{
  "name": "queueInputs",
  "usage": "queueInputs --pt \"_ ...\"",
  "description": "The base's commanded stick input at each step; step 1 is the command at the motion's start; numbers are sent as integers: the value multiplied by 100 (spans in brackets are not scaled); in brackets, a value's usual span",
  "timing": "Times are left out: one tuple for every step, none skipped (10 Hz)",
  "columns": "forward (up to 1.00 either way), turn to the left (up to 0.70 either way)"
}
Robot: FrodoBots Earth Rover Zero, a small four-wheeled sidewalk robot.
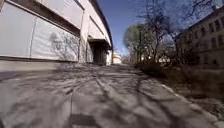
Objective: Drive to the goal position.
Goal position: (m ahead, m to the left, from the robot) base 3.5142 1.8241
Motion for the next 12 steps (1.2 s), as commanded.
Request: queueInputs --pt "100 0" --pt "100 0" --pt "100 0" --pt "100 0" --pt "100 0" --pt "100 0" --pt "100 0" --pt "100 0" --pt "100 0" --pt "100 0" --pt "100 0" --pt "100 0"
